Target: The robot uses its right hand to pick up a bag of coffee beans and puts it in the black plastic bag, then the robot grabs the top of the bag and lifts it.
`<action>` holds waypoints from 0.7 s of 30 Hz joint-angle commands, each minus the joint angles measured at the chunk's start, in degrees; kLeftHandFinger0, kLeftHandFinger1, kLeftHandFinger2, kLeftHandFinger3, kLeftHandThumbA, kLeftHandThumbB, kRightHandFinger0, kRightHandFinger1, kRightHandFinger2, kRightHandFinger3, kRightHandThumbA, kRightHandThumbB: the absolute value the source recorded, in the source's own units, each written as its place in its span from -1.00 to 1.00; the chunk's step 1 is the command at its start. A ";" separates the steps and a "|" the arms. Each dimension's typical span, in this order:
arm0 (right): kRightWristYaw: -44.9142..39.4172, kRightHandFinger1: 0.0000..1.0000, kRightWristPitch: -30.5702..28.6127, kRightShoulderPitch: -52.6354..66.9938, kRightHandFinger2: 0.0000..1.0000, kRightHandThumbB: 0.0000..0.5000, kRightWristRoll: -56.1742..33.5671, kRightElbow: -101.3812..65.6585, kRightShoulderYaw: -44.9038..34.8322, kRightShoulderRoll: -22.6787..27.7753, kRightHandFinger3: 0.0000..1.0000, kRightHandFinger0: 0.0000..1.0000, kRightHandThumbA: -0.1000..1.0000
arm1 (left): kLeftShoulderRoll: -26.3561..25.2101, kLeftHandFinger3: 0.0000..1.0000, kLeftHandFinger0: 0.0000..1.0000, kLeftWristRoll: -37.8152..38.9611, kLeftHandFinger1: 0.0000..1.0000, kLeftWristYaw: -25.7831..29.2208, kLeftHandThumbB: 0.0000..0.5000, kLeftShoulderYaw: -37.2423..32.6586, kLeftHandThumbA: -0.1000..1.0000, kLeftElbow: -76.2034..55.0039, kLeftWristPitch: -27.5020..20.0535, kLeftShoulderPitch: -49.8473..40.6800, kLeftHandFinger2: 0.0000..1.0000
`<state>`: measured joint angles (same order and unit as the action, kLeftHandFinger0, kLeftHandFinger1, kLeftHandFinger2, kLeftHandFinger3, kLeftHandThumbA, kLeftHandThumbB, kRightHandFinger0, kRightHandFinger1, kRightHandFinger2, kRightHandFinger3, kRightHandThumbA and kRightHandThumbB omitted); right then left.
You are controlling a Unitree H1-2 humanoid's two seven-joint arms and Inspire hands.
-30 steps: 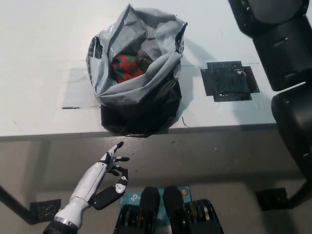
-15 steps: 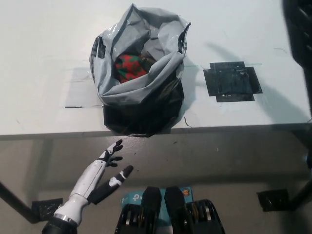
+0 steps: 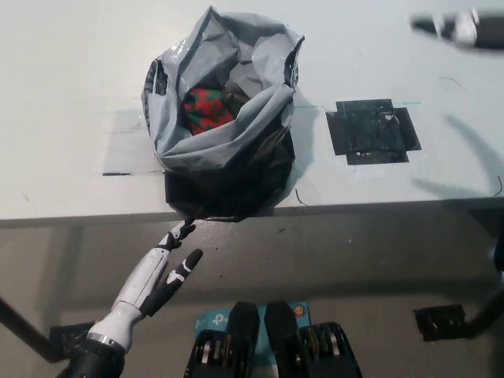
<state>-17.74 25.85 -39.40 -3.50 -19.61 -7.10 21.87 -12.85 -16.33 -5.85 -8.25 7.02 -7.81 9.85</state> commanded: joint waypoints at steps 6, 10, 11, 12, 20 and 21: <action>3.64 1.00 -22.53 34.62 1.00 0.82 -3.09 -32.71 2.13 -10.84 1.00 1.00 1.00 | -1.11 1.00 1.00 10.26 1.00 -4.24 0.01 2.40 1.00 -0.59 -2.91 4.19 1.00; 2.82 1.00 -27.53 42.07 1.00 0.58 -0.34 -27.44 4.70 -13.50 1.00 1.00 1.00 | -1.09 1.00 1.00 10.76 1.00 -3.87 0.08 2.69 1.00 -1.35 -2.86 1.78 1.00; 2.64 1.00 -30.15 44.23 1.00 0.33 0.78 -23.60 5.14 -13.84 1.00 1.00 1.00 | -1.07 1.00 1.00 10.81 1.00 -3.85 0.10 2.70 1.00 -1.67 -2.71 0.86 1.00; 2.65 1.00 -31.77 45.78 1.00 0.30 1.84 -21.25 5.30 -14.27 1.00 1.00 1.00 | -0.98 1.00 1.00 10.95 1.00 -3.91 0.10 2.66 1.00 -2.03 -2.43 -0.11 1.00; 5.43 1.00 -34.23 48.95 1.00 0.22 4.78 -3.83 6.32 -18.39 1.00 1.00 1.00 | -1.23 1.00 1.00 10.84 1.00 -3.99 0.13 1.57 1.00 -3.40 -3.34 -7.95 1.00; 5.61 1.00 -34.91 48.93 1.00 0.12 5.20 -1.95 6.50 -18.51 1.00 1.00 1.00 | -1.32 1.00 1.00 10.68 1.00 -3.96 0.09 1.43 1.00 -3.37 -3.54 -8.50 1.00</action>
<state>-16.96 10.39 6.84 -2.99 -31.51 -2.44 6.90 -12.89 -10.62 -7.33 -7.75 7.79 -7.86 6.08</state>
